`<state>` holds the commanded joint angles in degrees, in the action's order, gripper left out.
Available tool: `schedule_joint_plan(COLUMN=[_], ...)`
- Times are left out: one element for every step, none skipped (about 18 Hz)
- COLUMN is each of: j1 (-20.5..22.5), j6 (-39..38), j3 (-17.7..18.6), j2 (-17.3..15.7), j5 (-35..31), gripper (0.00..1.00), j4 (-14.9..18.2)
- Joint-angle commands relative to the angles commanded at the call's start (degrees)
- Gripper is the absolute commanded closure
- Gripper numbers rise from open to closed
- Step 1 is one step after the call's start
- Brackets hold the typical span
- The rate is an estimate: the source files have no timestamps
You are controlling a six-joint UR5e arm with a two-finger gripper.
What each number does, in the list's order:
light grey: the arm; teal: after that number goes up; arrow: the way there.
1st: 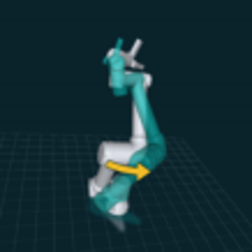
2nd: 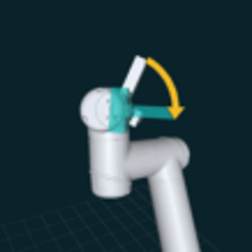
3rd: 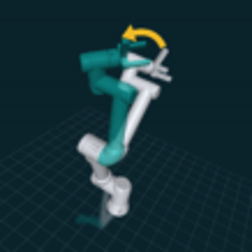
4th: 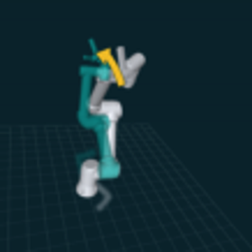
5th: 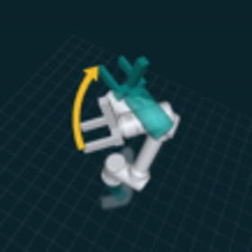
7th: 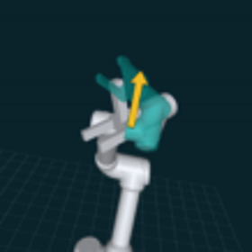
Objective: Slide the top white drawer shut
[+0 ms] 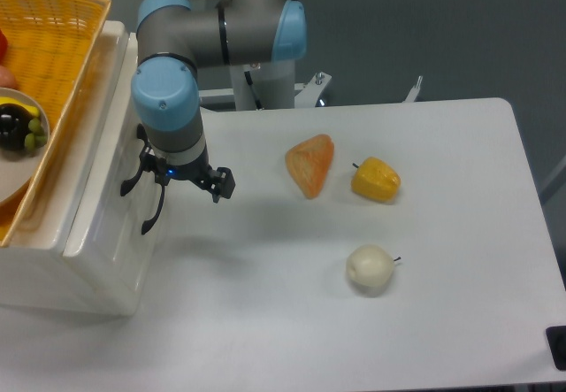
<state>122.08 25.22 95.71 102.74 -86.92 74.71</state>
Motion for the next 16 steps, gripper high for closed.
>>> schedule_joint_plan(j1=[0.0,0.0,0.0,0.0,0.0,0.0,-0.1,-0.1,-0.1,-0.1,-0.1,0.0,0.3,0.8,1.7,3.4], j6=[0.0,0.0,0.0,0.0,0.0,0.0,0.0,0.0,0.0,0.2,0.2,0.3,0.4,0.5,0.8,1.0], j3=[0.0,0.0,0.0,0.0,-0.2,-0.2,-0.2,-0.2,-0.2,-0.2,-0.2,-0.2,0.0,0.0,0.0,0.0], j2=[0.1,0.1,0.0,-0.1,-0.1,-0.2,-0.2,-0.2,-0.2,-0.1,0.0,0.1,0.1,0.2,0.2,0.1], j5=[-0.1,-0.1,-0.1,0.0,0.0,0.0,0.1,0.1,0.1,0.0,-0.1,-0.2,-0.2,-0.2,-0.2,-0.1], gripper=[0.00,0.00,0.00,0.00,0.00,0.00,0.00,0.00,0.00,0.00,0.00,0.00,0.00,0.00,0.00,0.00], j4=[0.0,0.0,0.0,0.0,0.0,0.0,0.0,0.0,0.0,0.0,0.0,0.0,-0.1,-0.1,-0.1,-0.2])
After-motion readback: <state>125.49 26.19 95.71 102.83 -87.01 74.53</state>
